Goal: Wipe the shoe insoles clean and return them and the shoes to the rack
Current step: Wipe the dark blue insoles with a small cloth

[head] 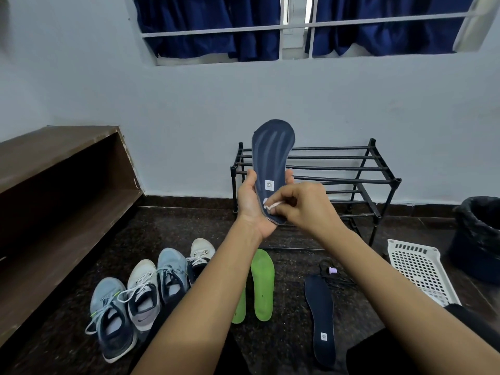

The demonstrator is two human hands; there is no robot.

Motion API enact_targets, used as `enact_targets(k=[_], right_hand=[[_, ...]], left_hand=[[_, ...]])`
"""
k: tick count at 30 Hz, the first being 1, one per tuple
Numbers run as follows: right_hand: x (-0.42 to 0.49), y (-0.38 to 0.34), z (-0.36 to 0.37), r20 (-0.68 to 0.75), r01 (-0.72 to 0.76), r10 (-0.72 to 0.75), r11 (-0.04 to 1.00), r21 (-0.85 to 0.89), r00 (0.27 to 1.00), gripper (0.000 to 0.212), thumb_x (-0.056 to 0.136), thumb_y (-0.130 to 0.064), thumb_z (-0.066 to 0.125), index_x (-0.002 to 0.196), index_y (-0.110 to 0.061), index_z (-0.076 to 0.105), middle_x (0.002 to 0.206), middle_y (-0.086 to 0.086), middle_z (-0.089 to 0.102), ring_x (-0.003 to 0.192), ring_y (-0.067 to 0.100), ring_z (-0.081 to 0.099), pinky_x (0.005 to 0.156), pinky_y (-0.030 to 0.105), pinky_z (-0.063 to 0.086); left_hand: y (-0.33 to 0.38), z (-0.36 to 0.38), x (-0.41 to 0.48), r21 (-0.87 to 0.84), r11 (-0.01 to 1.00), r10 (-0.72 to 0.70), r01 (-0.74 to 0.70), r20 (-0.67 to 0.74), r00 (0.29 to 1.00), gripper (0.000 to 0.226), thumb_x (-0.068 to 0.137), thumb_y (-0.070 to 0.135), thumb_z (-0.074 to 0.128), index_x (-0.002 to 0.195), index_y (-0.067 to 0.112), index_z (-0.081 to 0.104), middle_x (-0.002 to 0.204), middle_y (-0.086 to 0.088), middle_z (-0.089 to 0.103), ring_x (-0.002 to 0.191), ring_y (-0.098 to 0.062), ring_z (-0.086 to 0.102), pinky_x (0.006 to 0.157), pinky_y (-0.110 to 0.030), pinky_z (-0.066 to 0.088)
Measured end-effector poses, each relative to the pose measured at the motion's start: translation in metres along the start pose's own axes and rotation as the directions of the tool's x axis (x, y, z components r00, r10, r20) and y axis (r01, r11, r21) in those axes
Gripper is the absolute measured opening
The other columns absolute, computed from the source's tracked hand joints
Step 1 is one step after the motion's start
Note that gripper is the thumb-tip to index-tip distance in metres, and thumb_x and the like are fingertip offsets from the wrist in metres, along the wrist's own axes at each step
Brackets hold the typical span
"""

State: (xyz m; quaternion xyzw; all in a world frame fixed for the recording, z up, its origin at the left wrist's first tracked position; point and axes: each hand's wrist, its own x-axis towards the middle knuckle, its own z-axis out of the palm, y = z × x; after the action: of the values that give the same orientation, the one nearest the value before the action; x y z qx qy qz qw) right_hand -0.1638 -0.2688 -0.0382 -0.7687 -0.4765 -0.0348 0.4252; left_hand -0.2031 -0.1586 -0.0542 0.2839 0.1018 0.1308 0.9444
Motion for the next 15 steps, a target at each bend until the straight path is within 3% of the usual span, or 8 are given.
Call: enact_targets(k=[6,9,12,15], right_hand=[[-0.006,-0.001,-0.007,0.138,-0.045,0.028,0.992,0.121,0.99,0.018,0.071,-0.005,0.079,0.081,-0.02,0.077,0.068,-0.014,0.069,0.064,-0.007,0.06,0.064,0.005,0.041],[-0.008,0.001,-0.002,0.05,-0.021,0.015,0.992,0.126,0.999,0.018,0.07,-0.003,0.078,0.081,-0.018,0.077,0.062,-0.023,0.064,0.063,-0.01,0.059,0.063,0.004,0.039],[-0.006,0.005,0.002,-0.069,-0.016,0.023,0.994,0.107,0.997,0.02,0.071,-0.004,0.077,0.079,-0.022,0.077,0.068,-0.015,0.069,0.07,-0.002,0.063,0.067,0.007,0.045],[-0.005,0.006,0.006,-0.138,-0.004,0.009,0.999,0.034,0.99,0.02,0.072,-0.003,0.074,0.082,-0.021,0.077,0.071,-0.012,0.069,0.07,-0.005,0.061,0.067,0.003,0.042]], left_hand=[[0.006,-0.005,0.003,-0.049,0.997,0.065,-0.064,0.02,0.998,0.066,0.098,0.055,0.034,0.096,0.004,0.076,0.098,-0.015,0.068,0.081,-0.023,0.065,0.073,-0.031,0.053],[0.004,-0.002,0.002,-0.064,0.995,0.083,-0.082,0.007,0.997,0.067,0.098,0.058,0.034,0.096,0.005,0.075,0.097,-0.014,0.068,0.082,-0.022,0.064,0.071,-0.031,0.053],[-0.006,0.003,-0.002,-0.011,0.998,0.067,-0.067,-0.004,0.998,0.075,0.097,0.06,0.031,0.077,0.006,0.079,0.092,-0.011,0.067,0.082,-0.02,0.063,0.072,-0.03,0.052],[-0.012,0.006,-0.001,-0.006,0.999,0.034,-0.034,-0.03,0.999,0.075,0.097,0.06,0.034,0.075,0.006,0.079,0.097,-0.011,0.069,0.089,-0.02,0.065,0.072,-0.029,0.057]])
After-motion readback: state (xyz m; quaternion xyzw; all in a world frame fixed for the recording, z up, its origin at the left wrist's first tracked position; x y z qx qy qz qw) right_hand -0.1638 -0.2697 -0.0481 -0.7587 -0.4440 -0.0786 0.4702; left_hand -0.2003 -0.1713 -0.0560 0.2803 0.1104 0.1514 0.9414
